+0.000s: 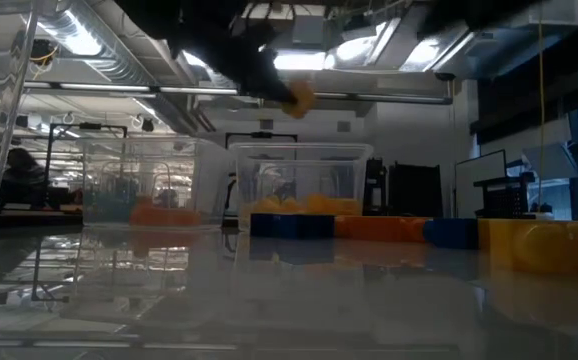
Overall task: Sort blocks
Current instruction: Put the yellow game piece into the top right transparent bin
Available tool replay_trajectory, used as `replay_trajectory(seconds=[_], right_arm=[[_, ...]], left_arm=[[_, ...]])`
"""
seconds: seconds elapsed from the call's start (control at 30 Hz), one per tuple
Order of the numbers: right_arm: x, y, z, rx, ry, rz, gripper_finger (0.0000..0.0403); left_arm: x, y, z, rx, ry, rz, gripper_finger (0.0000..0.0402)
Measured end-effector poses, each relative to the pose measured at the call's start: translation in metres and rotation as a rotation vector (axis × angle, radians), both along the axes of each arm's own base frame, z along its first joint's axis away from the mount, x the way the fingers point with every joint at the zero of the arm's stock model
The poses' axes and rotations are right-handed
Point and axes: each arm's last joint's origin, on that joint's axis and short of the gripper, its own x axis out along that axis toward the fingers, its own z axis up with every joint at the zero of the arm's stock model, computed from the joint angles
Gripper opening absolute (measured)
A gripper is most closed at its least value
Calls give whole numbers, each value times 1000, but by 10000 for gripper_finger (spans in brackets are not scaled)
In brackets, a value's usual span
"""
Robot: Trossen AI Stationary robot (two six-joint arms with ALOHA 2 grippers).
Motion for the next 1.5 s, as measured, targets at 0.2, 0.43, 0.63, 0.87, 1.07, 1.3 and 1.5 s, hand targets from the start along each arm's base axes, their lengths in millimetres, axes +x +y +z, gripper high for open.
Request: replay_trajectory(seconds=[0.2,0.43,0.63,0.87,1.07,1.3,1.5], right_arm=[[-1,2,-19,74,131,-92,291],[6,9,-39,80,222,-78,291],[12,14,-60,47,293,-66,291],[15,18,-77,19,396,48,291],[15,18,-77,4,400,72,291],[15,18,-77,3,400,72,291],[15,18,-77,-15,407,99,291]], left_arm=[[2,21,-21,-28,54,51,27],[5,31,-38,-48,95,128,29],[4,34,-40,-52,85,315,68],[5,31,-40,-31,99,320,108],[7,27,-40,-31,101,305,111],[5,28,-41,-25,102,387,112],[6,26,-42,-22,116,390,130]])
